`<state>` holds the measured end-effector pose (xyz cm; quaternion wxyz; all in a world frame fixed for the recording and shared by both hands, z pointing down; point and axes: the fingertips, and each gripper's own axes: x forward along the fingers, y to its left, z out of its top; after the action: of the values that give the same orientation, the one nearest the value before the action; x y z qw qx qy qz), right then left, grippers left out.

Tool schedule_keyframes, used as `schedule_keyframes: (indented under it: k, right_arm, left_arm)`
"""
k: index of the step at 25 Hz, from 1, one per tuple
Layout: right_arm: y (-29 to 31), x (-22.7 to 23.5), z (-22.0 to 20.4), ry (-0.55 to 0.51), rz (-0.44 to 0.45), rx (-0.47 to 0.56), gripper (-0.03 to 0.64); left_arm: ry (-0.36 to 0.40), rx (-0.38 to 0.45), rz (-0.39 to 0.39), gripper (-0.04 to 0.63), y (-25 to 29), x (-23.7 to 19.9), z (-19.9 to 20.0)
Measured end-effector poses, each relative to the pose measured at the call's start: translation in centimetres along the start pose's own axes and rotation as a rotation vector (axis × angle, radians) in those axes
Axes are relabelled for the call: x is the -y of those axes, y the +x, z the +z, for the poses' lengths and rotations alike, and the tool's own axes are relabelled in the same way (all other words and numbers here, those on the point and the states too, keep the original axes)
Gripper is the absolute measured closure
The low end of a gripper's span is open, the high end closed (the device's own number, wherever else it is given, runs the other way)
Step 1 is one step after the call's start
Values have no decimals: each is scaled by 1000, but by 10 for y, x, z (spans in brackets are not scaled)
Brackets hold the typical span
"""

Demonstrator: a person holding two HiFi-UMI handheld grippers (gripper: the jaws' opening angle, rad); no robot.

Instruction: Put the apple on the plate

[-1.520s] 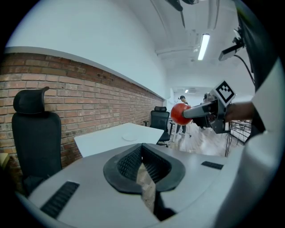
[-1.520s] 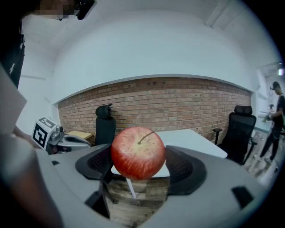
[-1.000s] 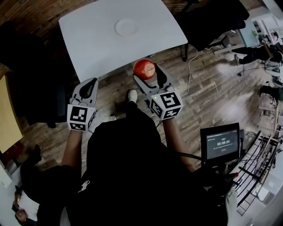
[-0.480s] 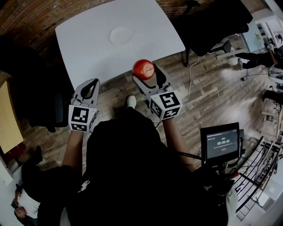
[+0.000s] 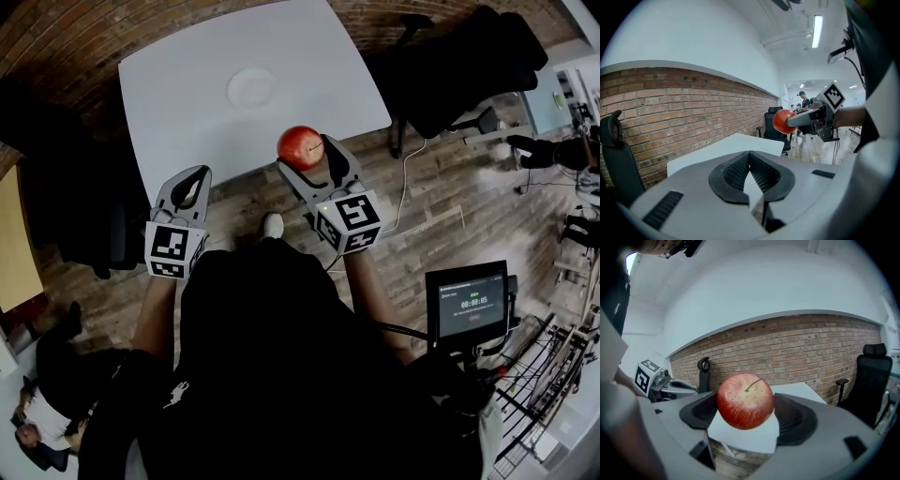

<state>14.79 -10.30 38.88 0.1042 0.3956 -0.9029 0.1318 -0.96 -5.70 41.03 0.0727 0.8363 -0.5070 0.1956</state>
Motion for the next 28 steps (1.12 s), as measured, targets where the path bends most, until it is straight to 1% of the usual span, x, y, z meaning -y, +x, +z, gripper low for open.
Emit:
schedule_keyframes:
  k: [4,9,17,21,28]
  right_arm:
    - [2,-12,-2,-11,38,-5,244]
    - [2,-17,-2,-21,61,-9,244]
    - [0,-13,-2,-28,55,-17,244]
    - [-2,-12,-5,-15,53,-17,244]
    - [-1,-21,-7,-13,81,-27,244]
  left_arm:
    - [1,3,19,588,-5,-2,-2]
    - [1,6,27,589,-9,0,3]
    - [2,-15,26,588,-14,1,-2]
    - [6,-6,26,588,-12,2,-1]
    - [18,-17,48,588,-21,-3,2]
